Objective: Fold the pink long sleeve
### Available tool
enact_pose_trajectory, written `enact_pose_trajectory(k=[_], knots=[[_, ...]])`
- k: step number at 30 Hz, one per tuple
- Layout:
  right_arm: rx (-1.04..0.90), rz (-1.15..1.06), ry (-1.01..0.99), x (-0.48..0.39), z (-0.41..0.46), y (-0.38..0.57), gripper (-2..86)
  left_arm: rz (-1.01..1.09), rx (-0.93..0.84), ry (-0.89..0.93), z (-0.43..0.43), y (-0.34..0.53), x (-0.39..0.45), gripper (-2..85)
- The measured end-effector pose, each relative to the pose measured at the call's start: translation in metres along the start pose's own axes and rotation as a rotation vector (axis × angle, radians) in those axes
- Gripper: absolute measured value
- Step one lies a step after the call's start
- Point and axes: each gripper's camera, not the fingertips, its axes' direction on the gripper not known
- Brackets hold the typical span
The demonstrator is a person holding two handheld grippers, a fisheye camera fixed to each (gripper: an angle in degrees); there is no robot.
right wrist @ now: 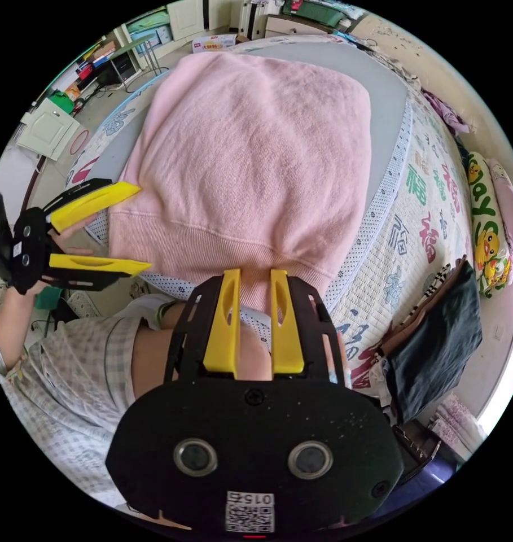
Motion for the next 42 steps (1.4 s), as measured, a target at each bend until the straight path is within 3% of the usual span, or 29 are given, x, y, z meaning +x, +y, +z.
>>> enact_pose_trajectory(k=[8,17,21,24,29,32,34,42], knots=[[0.117,-0.072,0.1,-0.02,-0.024,0.057,15.5,-0.086,0.114,-0.017,-0.038,0.01,-0.023,24.1],[0.302,-0.063,0.188,-0.021,-0.063,0.118,20.6,-0.122,0.088,-0.033,-0.033,0.014,-0.049,26.4],[0.324,0.113,0.245,0.0,-0.093,0.125,35.7,-0.141,0.089,-0.016,-0.027,0.015,-0.057,26.6],[0.302,0.059,0.242,0.01,-0.099,0.12,43.9,-0.149,0.091,-0.003,-0.022,0.013,-0.061,26.6],[-0.135,0.043,0.228,0.027,-0.086,0.07,47.7,-0.144,0.077,0.018,-0.012,0.007,-0.064,26.5],[-0.398,0.096,0.012,0.066,-0.081,0.042,48.4,-0.136,0.063,0.013,-0.008,0.007,-0.067,26.0],[-0.676,0.177,-0.227,0.1,-0.051,0.033,48.3,-0.143,0.065,0.018,-0.006,0.008,-0.072,25.3],[-0.676,0.155,-0.231,0.125,-0.086,0.029,47.5,-0.141,0.062,0.027,0.005,0.005,-0.083,24.2]])
